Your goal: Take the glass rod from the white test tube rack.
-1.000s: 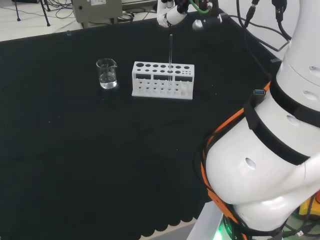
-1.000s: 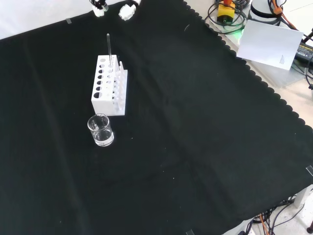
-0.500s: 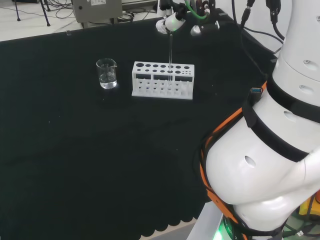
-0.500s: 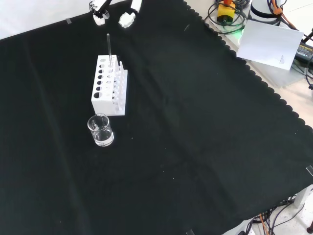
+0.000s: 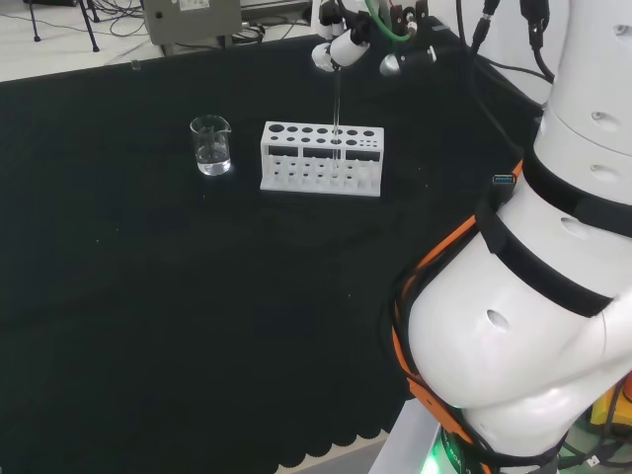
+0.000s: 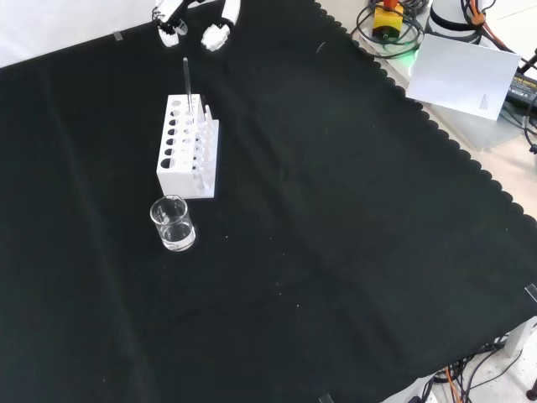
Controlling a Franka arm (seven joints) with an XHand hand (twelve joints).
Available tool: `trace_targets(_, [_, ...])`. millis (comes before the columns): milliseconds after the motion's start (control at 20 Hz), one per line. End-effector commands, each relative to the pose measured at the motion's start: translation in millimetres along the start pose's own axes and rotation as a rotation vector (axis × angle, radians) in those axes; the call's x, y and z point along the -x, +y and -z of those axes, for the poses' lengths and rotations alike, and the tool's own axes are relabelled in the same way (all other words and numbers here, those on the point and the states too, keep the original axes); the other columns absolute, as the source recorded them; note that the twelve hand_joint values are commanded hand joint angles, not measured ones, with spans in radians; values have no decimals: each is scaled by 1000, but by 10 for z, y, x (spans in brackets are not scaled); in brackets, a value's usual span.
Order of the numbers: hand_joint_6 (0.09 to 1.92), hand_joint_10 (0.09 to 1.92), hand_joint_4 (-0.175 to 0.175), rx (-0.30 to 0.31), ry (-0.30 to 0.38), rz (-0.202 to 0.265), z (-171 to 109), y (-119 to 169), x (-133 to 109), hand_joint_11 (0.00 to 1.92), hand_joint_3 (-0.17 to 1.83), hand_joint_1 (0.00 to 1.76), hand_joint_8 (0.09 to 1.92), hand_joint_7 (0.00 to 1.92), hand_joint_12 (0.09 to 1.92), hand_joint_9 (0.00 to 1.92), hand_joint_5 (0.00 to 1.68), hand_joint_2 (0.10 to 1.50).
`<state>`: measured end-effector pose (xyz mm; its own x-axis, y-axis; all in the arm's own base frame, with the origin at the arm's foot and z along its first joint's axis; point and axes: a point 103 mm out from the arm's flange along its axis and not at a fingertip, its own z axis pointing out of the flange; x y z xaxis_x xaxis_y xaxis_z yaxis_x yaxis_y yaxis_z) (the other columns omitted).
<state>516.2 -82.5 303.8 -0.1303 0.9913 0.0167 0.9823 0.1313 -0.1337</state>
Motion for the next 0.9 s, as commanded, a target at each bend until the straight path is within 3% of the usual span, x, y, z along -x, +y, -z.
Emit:
trace_targets(50, [915,1119,-175,-6,6,2,-174,63,110,786,563,657,1135,616,1350,927,290,880])
trace_targets(450, [936,1154,-175,-7,13,14,-270,49,156,814,563,656,1156,636,1351,953,296,882])
trace_targets(900, [958,1232,-175,-25,7,12,-396,116,194,1007,563,664,1206,713,1381,1045,334,883])
